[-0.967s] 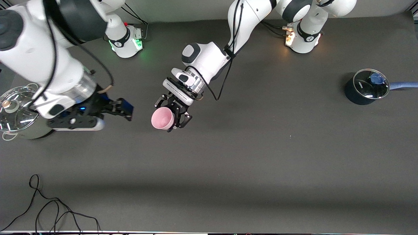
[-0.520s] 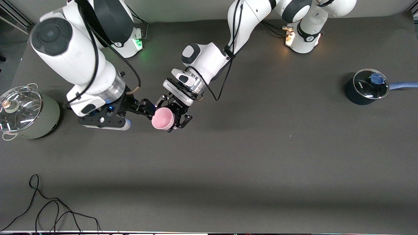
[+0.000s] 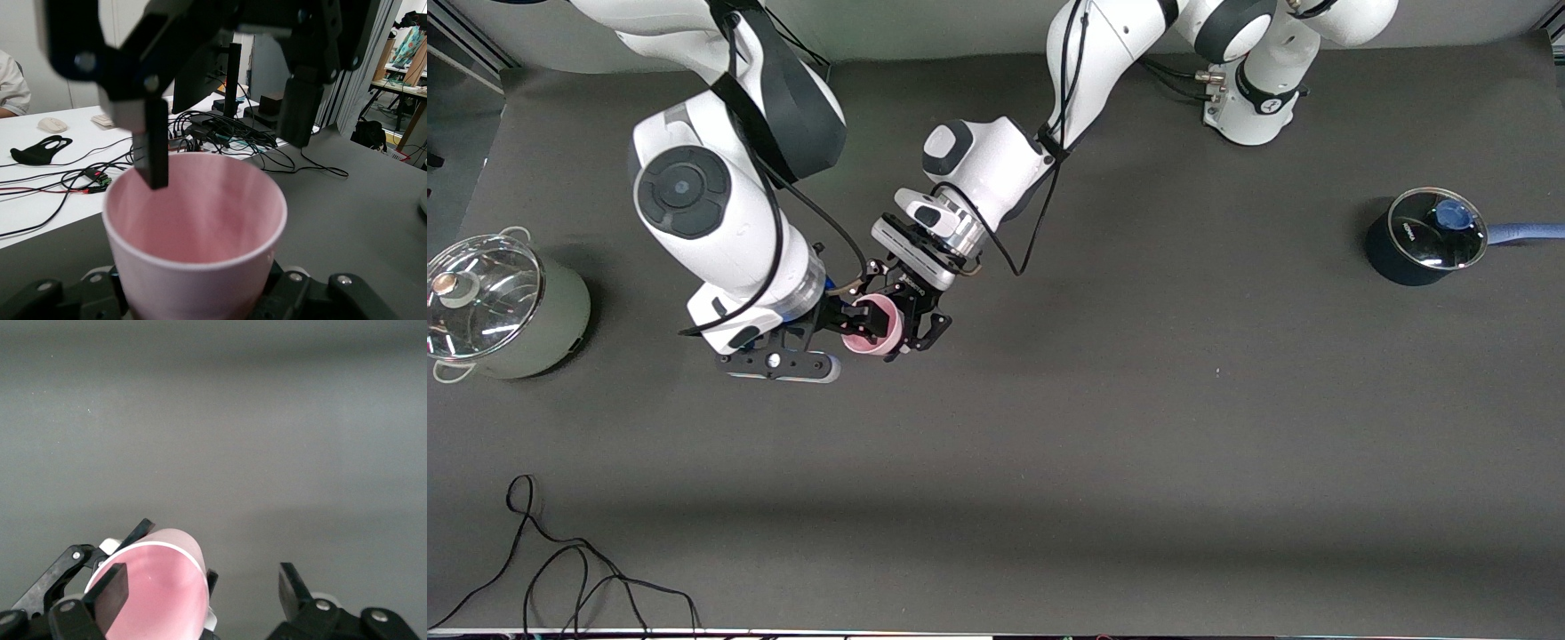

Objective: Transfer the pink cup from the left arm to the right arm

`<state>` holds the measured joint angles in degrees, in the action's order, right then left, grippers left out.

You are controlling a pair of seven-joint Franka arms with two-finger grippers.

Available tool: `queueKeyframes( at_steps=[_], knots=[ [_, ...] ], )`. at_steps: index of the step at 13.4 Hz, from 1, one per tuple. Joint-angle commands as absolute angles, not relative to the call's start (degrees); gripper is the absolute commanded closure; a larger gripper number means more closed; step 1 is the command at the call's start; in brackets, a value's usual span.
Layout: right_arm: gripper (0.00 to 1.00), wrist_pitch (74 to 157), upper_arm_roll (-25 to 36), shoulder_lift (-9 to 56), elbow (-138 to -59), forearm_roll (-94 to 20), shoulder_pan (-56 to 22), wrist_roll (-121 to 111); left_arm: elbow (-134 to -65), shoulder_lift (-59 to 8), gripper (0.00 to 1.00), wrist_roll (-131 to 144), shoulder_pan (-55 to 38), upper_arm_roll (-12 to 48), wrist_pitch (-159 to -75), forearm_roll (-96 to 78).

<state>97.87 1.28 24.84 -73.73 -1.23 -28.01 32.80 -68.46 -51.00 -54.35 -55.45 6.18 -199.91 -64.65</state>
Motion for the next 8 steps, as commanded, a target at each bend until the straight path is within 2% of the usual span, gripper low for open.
queueKeyframes(
  at_steps=[1, 2, 4, 8],
  knots=[
    [0.12, 98.7, 1.9, 24.3, -75.0, -1.2, -28.8, 33.9, -66.9, -51.8, 1.0, -53.6, -56.4, 5.2, -200.8, -64.7],
    [0.2, 98.7, 1.9, 24.3, -75.1, -1.2, -28.8, 33.9, -66.9, -51.8, 1.0, -53.6, -56.4, 5.2, -200.8, -64.8],
    [0.45, 98.4, 1.9, 24.3, -75.1, -1.2, -28.8, 33.8, -66.9, -51.8, 1.0, -53.6, -56.4, 5.2, -200.8, -64.7],
    [0.88, 98.1, 1.9, 23.9, -75.1, -1.2, -28.8, 34.0, -66.9, -51.8, 1.0, -53.6, -56.4, 5.2, -200.8, -64.7]
  ],
)
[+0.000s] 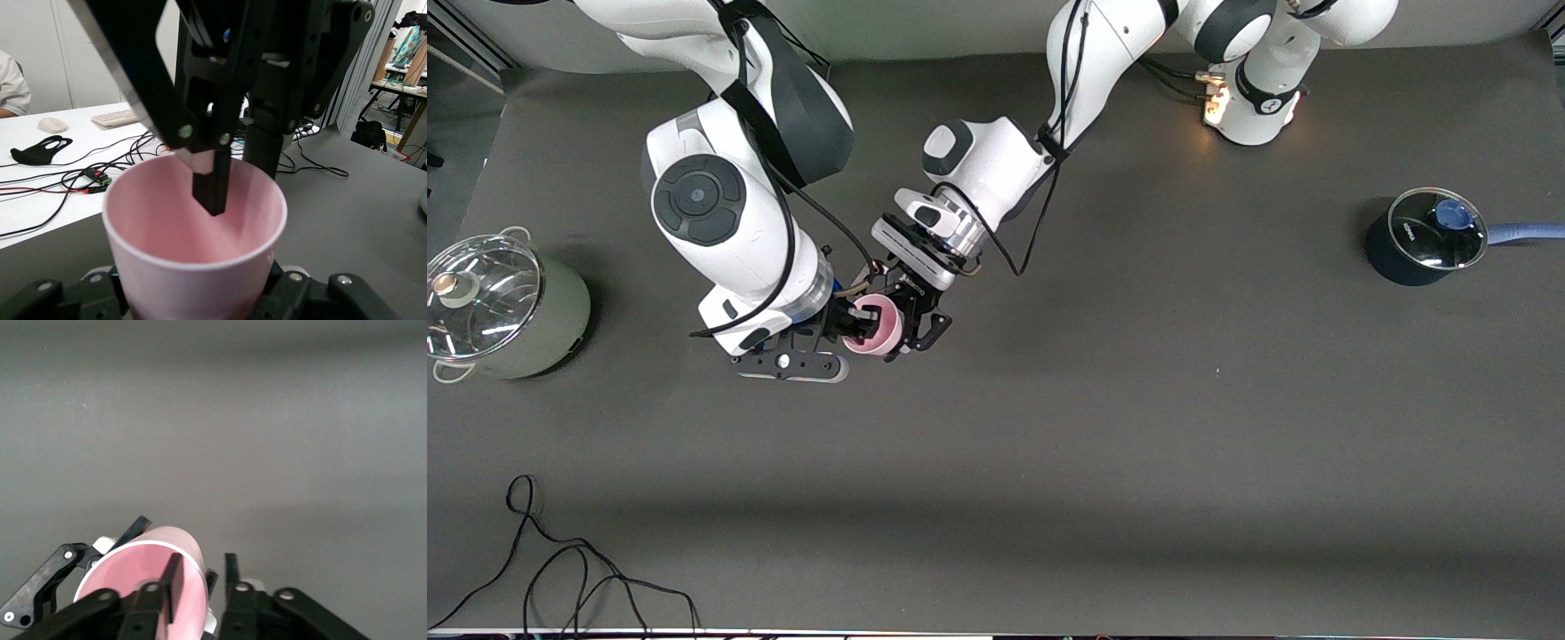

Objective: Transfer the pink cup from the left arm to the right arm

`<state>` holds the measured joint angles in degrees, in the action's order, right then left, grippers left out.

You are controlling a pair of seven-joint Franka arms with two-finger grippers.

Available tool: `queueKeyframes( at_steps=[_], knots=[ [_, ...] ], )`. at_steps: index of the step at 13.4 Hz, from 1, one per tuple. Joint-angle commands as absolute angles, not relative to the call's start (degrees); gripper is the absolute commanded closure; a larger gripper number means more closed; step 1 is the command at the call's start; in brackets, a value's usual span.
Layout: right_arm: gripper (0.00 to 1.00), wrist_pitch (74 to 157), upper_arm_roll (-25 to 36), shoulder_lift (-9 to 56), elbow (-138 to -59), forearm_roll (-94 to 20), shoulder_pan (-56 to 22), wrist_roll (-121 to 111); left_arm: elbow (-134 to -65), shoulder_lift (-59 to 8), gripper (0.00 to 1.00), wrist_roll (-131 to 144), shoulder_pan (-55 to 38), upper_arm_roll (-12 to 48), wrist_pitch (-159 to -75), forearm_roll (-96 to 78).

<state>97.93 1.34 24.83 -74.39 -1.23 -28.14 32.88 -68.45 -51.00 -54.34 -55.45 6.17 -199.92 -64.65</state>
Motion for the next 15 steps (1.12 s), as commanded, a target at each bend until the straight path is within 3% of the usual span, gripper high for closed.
queueKeyframes(
  at_steps=[1, 2, 4, 5, 6, 11, 15],
  knots=[
    [0.95, 98.1, 1.9, 23.9, -75.1, -1.3, -28.8, 34.0, -66.8, -51.8, 1.0, -53.6, -56.4, 5.2, -200.8, -64.7],
    [1.0, 98.1, 1.9, 23.9, -75.1, -1.3, -28.8, 34.0, -66.8, -51.8, 1.0, -53.6, -56.4, 5.2, -200.8, -64.7],
    [1.0, 98.1, 1.9, 23.8, -75.1, -1.3, -28.8, 34.0, -66.8, -51.8, 1.0, -53.6, -56.4, 5.2, -200.7, -64.7],
    [1.0, 98.1, 1.9, 23.8, -75.1, -1.3, -28.8, 34.0, -66.8, -51.6, 0.71, -53.7, -56.4, 5.2, -200.7, -64.7],
    [1.0, 98.1, 1.9, 23.8, -75.1, -1.3, -28.8, 34.0, -66.8, -51.5, 0.03, -53.6, -56.4, 5.2, -200.7, -64.6],
    [1.0, 98.1, 1.9, 23.6, -74.8, -1.5, -28.8, 33.9, -67.5, -50.2, 0.0, -54.2, -55.9, 3.1, -199.1, -61.8],
    [1.0, 98.9, 1.9, 23.6, -74.3, -1.6, -28.7, 33.0, -69.8, -47.6, 0.0, -54.2, -55.1, -1.7, -188.6, -60.5]
  ],
)
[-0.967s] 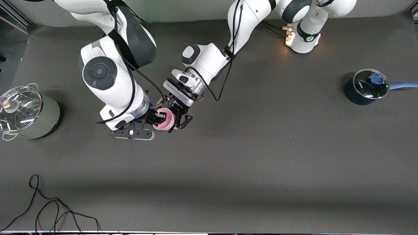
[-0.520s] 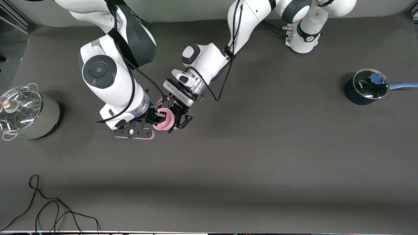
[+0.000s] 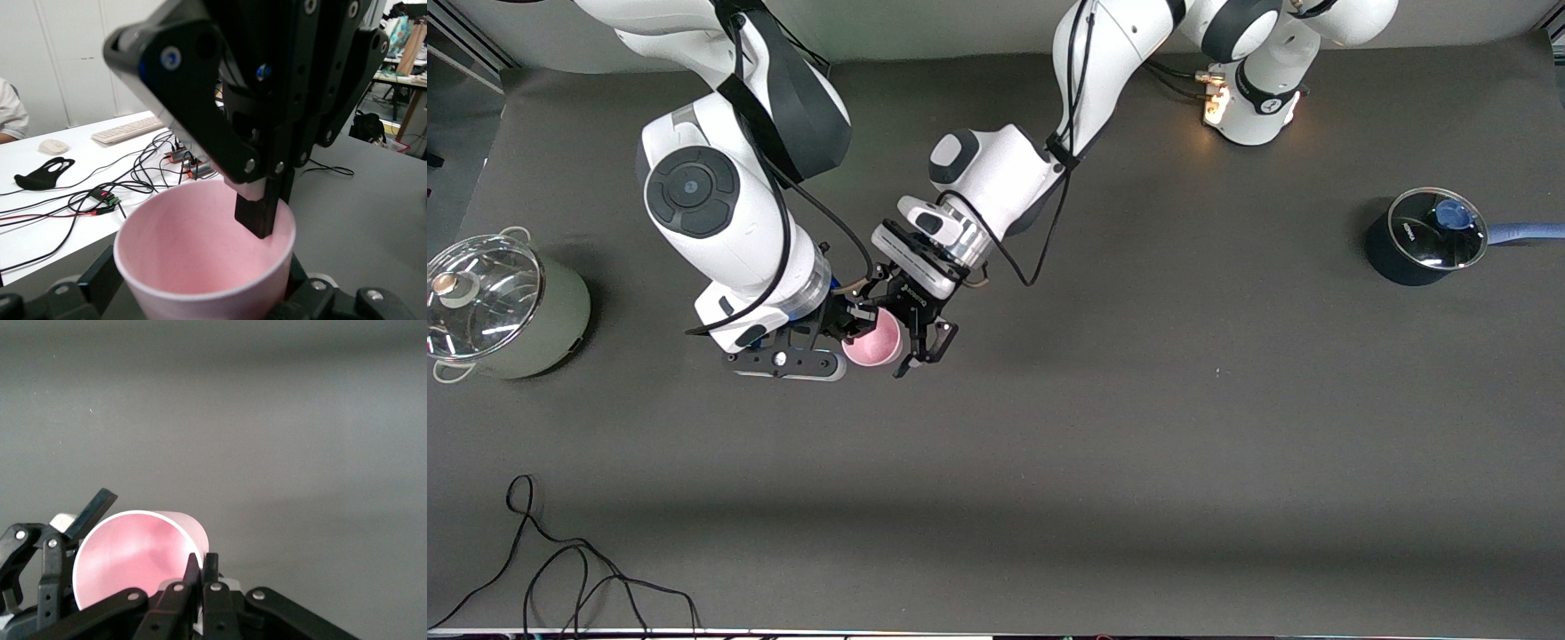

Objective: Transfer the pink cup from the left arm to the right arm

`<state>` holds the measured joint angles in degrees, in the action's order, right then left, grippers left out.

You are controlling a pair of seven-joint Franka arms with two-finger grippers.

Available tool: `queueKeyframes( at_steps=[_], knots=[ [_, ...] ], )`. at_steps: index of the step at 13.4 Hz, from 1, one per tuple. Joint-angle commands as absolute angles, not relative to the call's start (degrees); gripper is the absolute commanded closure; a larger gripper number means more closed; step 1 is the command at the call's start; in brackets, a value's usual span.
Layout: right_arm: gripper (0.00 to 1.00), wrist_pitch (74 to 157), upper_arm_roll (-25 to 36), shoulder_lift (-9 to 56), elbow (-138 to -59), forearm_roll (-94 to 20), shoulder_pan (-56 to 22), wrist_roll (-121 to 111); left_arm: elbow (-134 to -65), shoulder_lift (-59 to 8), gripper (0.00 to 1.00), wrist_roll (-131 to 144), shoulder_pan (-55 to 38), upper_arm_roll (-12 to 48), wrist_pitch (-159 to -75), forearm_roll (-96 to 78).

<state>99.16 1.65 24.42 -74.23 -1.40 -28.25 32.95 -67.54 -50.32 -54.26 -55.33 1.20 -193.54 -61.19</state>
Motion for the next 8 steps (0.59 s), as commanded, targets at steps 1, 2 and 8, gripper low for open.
queueKeyframes(
  at_steps=[1, 2, 8],
  knots=[
    [1.0, 99.1, 1.9, 23.7, -74.1, -1.5, -28.6, 32.9, -70.8, -46.3, 0.0, -54.2, -55.0, -3.2, -185.2, -60.0],
    [1.0, 100.3, 1.9, 23.6, -73.5, -1.5, -28.5, 32.9, -71.6, -45.1, 0.0, -54.2, -54.9, -5.1, -181.9, -59.7],
    [1.0, 103.0, 2.7, 23.8, -73.2, -1.1, -27.8, 28.8, -75.0, -37.7, 0.0, -54.1, -55.1, -17.0, -156.7, -54.1]
  ],
)
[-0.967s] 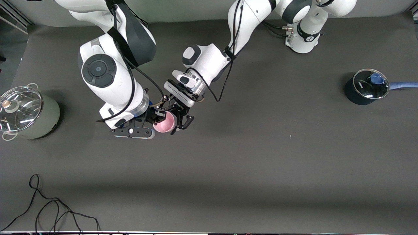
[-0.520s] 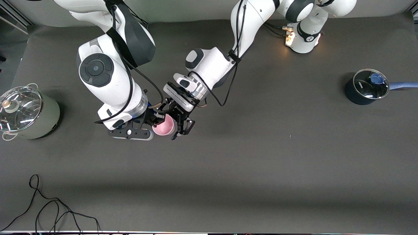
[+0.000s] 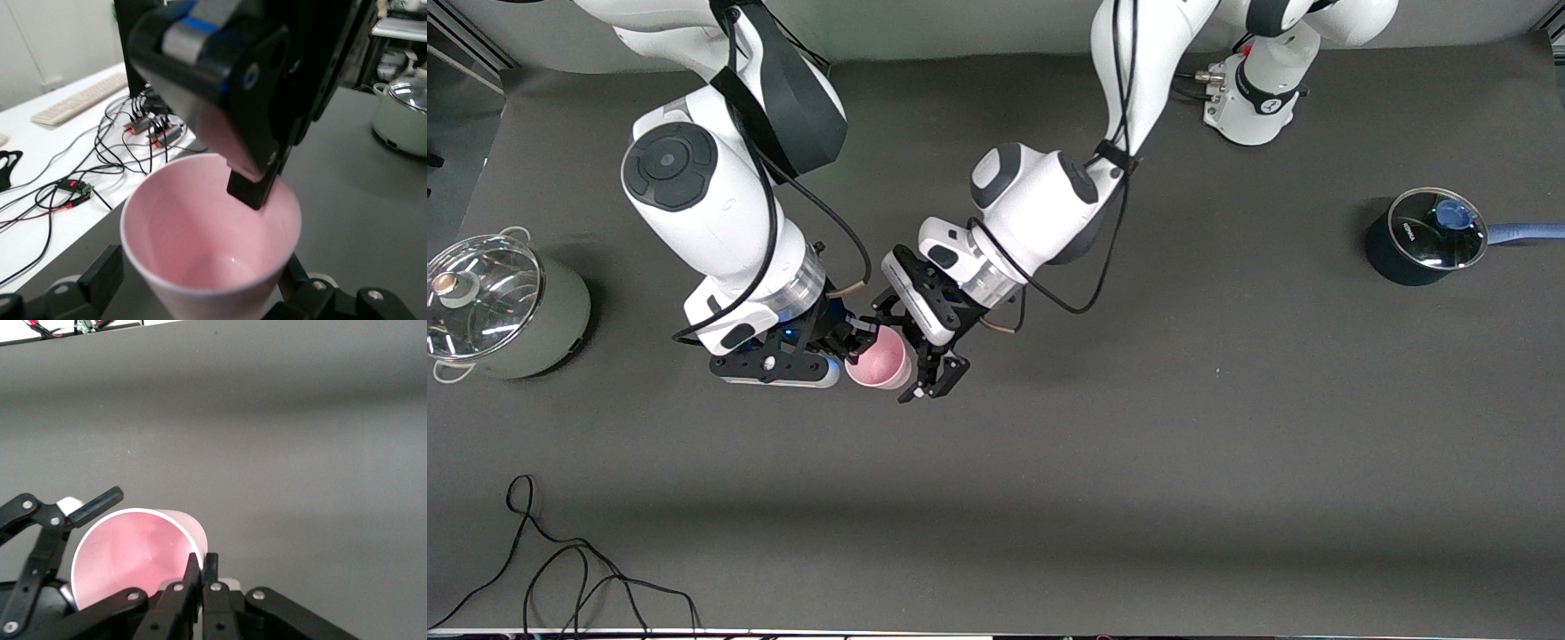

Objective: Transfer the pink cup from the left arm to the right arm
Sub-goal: 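Open the left gripper and withdraw while the right gripper carries the cup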

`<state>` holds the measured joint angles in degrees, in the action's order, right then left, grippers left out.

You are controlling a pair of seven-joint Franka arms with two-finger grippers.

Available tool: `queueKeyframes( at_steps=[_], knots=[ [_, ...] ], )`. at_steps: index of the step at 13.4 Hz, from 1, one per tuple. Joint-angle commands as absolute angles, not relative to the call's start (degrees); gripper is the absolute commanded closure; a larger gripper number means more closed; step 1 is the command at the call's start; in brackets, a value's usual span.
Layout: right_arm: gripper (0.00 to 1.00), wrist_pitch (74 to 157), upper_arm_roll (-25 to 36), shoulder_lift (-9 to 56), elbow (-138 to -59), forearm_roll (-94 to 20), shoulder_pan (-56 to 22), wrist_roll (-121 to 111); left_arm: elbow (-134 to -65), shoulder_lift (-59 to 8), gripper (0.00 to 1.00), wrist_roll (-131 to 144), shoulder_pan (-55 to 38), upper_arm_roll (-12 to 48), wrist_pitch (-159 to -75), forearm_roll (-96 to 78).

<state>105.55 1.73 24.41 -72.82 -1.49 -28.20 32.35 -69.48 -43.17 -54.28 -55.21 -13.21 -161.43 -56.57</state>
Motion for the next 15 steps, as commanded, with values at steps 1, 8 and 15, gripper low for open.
queueKeyframes(
  at_steps=[1, 8, 15],
  knots=[
    [1.0, 103.1, 3.0, 23.8, -73.2, -1.1, -27.2, 28.6, -75.1, -36.1, 0.0, -54.1, -55.0, -19.5, -151.0, -52.5],
    [1.0, 103.0, 4.4, 23.6, -73.5, -1.3, -25.9, 22.9, -74.2, -26.0, 0.0, -53.0, -55.1, -35.4, -110.3, -33.7],
    [1.0, 102.1, 6.1, 20.9, -78.7, -1.8, -11.0, -5.7, -74.2, -16.7, 0.0, -25.8, -55.3, -37.0, -85.4, -10.8]
  ],
)
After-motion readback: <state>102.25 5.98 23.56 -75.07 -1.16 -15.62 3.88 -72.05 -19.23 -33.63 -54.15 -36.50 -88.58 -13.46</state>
